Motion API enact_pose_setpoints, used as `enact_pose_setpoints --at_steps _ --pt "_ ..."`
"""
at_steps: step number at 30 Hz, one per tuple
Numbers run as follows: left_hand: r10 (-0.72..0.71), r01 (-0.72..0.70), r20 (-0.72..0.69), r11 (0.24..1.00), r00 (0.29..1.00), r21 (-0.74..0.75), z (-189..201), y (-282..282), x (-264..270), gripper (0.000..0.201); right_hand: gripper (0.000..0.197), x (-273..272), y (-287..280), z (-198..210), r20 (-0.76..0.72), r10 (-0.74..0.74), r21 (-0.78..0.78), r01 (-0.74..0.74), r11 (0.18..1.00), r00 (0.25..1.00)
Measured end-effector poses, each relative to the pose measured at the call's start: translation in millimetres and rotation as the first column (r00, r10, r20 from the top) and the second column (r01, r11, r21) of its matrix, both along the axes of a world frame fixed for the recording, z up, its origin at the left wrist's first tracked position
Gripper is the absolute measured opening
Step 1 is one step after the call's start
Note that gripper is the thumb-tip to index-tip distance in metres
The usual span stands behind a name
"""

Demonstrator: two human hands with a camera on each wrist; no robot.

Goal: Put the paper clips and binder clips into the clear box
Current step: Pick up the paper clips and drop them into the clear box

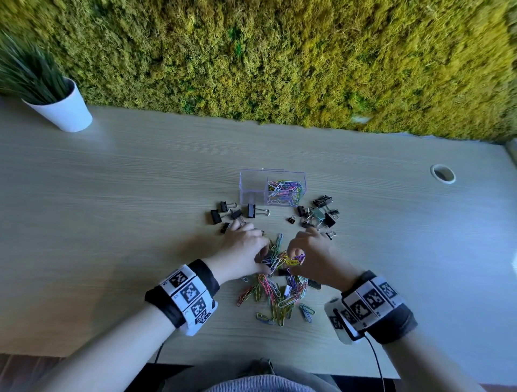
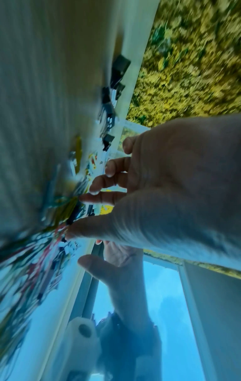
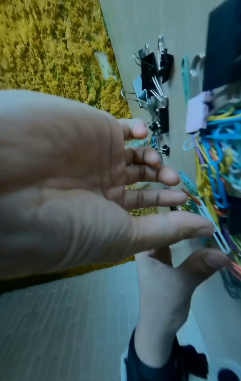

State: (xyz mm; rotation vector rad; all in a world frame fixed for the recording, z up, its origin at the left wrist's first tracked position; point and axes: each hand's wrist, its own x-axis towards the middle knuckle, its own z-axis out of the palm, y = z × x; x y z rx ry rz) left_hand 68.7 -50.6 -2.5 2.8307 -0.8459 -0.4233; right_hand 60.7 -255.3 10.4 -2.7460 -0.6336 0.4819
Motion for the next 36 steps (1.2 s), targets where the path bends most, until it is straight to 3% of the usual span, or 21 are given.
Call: enact_pose_setpoints --at_steps 2,4,8,11,14,19,23,26,29,32,36 --pt "-0.025 0.025 0.005 0.999 1.0 0.032 -2.7 -6.0 -3.0 0.054 0.034 -7.1 4.2 -2.6 -0.006 0.067 -0.08 -0.067 0.995 0.998" --pt "-0.016 0.016 0.026 1.0 1.0 -0.023 -5.9 -9.4 -3.5 0.041 0.032 -10.5 7.4 -8.5 -0.005 0.063 -0.076 -0.063 0.995 0.998" --pt "0.049 -0.049 0.0 0.985 0.999 -0.167 -9.9 -3.9 3.4 0.028 0.008 -7.2 1.9 -15.9 -0.057 -0.028 0.097 0.033 0.995 0.998" --pt "0.07 -0.075 -0.034 0.979 0.997 -0.187 -6.7 3.5 9.5 0.031 0.013 -3.2 -2.8 -15.4 -0.09 -0.136 0.279 0.156 0.948 0.987" --pt "0.067 -0.073 -0.037 0.978 0.997 -0.194 -1.7 10.3 14.0 0.03 0.014 0.9 -6.0 -15.7 -0.046 -0.206 0.341 0.21 0.916 0.977" --pt "0.054 -0.039 0.059 0.974 0.997 -0.223 8.9 19.3 18.4 0.027 0.009 -7.5 0.5 -13.3 0.099 -0.027 0.149 0.012 0.989 0.995" --pt "0.065 -0.029 0.123 0.96 0.99 -0.278 17.2 28.5 25.2 0.021 0.031 -13.4 9.7 -17.6 0.096 0.055 -0.04 -0.051 0.998 0.994" --pt "0.103 -0.054 0.132 0.943 0.986 -0.327 22.1 34.5 29.4 0.019 0.033 -15.3 13.8 -19.5 0.105 0.04 -0.013 -0.039 0.999 0.994" --pt "0.191 -0.139 0.115 0.924 0.975 -0.357 18.8 42.7 35.2 0.02 0.011 -18.3 17.6 -20.6 0.137 0.068 -0.02 -0.066 0.998 0.988" --pt "0.256 -0.206 0.11 0.917 0.96 -0.342 8.9 49.9 40.2 0.02 0.019 -20.9 20.2 -21.5 0.175 0.07 -0.018 -0.068 0.998 0.982" --pt "0.242 -0.183 0.234 0.951 0.941 -0.248 -1.0 54.1 38.1 0.032 0.023 -18.2 22.7 -15.2 0.171 0.048 0.036 -0.055 0.998 0.984"
